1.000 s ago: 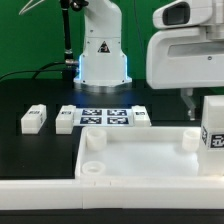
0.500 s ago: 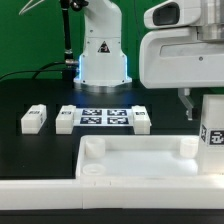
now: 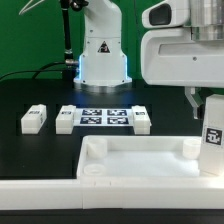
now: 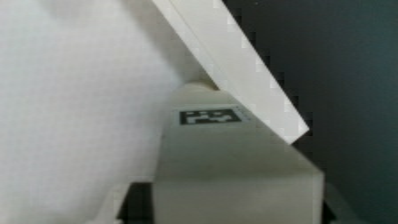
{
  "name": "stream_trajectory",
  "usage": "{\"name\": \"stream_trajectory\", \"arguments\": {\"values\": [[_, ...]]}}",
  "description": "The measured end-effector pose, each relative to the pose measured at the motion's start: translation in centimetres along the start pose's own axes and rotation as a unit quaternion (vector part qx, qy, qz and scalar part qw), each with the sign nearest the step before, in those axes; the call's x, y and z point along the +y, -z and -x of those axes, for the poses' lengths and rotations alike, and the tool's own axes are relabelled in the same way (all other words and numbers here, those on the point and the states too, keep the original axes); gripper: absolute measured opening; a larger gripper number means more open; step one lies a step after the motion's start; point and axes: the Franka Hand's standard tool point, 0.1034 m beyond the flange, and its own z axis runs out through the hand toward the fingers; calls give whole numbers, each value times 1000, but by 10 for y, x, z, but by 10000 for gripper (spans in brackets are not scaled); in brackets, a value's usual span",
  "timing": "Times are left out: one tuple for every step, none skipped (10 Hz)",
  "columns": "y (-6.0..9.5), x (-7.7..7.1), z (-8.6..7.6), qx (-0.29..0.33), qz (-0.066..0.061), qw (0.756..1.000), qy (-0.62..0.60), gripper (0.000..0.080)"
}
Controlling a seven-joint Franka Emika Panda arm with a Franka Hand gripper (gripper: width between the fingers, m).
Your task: Assemble desk
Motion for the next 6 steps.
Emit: {"name": "stream_trajectory", "arguments": {"values": [[0, 1, -1, -2, -4, 997, -81, 298], [-2, 2, -3, -4, -11, 983, -181, 295], [-2, 2, -2, -12, -23, 963, -268, 295], [-2, 3, -3, -23, -32, 941, -337, 295], [-2, 3, -2, -26, -36, 933, -358, 295], [-2, 3, -2, -25, -36, 936, -350, 295]]}}
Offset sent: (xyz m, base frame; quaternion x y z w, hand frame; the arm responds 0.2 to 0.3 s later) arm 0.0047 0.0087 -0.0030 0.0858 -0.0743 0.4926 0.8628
